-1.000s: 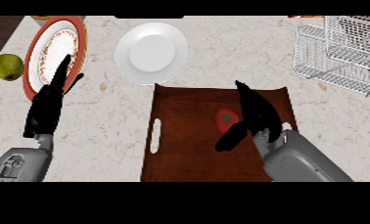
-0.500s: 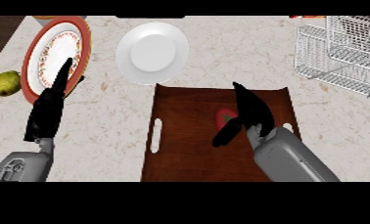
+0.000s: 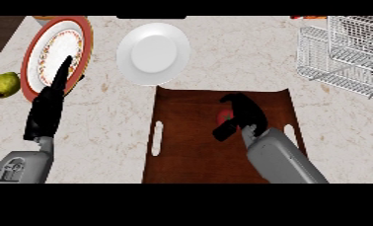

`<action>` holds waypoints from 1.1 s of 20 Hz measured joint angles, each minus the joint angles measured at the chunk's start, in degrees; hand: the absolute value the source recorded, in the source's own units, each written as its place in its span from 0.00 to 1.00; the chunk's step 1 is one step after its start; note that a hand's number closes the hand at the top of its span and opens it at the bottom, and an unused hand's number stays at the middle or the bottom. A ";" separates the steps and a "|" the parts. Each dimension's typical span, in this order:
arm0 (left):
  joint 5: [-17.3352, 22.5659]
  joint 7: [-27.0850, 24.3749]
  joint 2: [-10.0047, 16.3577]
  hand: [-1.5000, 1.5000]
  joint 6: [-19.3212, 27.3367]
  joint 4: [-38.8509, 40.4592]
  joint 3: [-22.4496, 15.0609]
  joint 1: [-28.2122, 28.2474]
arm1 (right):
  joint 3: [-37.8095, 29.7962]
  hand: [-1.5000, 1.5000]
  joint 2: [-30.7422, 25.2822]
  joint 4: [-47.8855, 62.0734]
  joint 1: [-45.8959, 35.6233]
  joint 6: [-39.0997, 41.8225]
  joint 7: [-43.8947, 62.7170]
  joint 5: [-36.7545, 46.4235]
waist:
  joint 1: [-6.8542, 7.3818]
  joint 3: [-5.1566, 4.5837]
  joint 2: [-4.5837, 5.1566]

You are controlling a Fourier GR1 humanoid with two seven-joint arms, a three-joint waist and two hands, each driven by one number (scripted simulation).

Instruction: Pick the tomato from the tray and place it in the tiered basket

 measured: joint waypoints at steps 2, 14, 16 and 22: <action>-0.21 0.11 -0.26 0.50 -0.09 0.27 -0.04 -0.41 | 1.07 1.00 -0.37 1.19 -0.93 1.94 -0.99 0.68 | -0.07 -0.25 -0.21; -1.11 -1.38 -1.06 0.50 -1.52 1.81 2.22 -0.65 | -1.79 1.00 3.80 -3.62 0.73 3.19 -0.98 5.60 | -0.28 0.08 0.02; -1.70 -0.17 -1.65 0.50 -1.17 -0.05 1.57 0.24 | -3.47 1.00 4.40 -5.69 0.11 2.66 -0.25 6.42 | -0.20 0.16 0.05; -2.35 -0.41 -1.98 0.50 -1.61 -0.26 1.45 0.59 | -7.45 1.00 5.15 0.82 -8.23 -1.71 -3.84 14.87 | 0.58 0.24 0.40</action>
